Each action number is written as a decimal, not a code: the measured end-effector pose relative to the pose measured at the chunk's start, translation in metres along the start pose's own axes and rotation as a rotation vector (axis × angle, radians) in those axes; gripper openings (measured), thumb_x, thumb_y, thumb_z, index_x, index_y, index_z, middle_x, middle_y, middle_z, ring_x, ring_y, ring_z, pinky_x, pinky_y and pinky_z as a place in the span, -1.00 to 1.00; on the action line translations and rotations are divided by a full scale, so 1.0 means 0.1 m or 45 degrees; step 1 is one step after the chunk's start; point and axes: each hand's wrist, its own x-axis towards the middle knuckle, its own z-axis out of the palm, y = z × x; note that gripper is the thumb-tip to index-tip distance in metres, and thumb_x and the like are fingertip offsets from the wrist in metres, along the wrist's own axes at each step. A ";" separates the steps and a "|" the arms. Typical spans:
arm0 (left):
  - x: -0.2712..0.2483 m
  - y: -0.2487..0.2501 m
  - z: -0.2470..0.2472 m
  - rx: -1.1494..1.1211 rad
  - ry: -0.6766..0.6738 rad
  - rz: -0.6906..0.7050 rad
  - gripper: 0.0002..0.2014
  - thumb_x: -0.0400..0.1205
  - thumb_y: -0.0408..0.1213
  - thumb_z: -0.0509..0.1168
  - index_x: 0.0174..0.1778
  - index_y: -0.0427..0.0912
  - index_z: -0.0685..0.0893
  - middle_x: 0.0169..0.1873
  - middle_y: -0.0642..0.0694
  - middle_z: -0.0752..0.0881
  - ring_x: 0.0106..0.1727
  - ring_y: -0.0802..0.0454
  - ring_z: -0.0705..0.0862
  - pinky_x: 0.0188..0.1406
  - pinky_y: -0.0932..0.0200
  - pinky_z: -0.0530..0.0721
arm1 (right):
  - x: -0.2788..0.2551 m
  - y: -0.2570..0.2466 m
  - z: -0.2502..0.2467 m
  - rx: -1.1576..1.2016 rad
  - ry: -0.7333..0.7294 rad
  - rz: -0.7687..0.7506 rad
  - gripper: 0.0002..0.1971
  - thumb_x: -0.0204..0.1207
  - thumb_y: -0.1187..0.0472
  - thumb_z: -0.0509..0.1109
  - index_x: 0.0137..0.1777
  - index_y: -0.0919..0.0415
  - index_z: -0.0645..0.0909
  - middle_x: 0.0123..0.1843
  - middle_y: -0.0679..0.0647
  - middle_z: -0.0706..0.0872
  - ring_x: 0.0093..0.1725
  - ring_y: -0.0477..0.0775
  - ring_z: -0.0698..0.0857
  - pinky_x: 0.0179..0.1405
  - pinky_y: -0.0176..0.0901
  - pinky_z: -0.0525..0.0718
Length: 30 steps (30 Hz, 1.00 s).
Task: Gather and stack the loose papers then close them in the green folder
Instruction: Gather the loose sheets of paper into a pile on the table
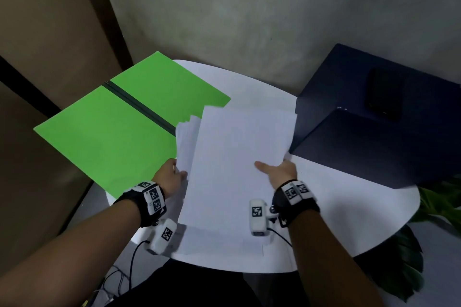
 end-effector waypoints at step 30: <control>0.39 0.44 0.34 -0.199 0.048 0.210 -0.70 0.64 -0.15 0.26 0.27 -0.12 0.60 0.11 -0.06 0.76 0.14 -0.10 0.71 0.20 -0.07 0.61 | 0.65 0.49 0.23 -0.090 -0.029 -0.099 0.01 0.40 0.21 0.61 0.72 0.06 0.03 0.63 0.12 0.37 0.60 0.13 0.42 0.53 0.02 0.45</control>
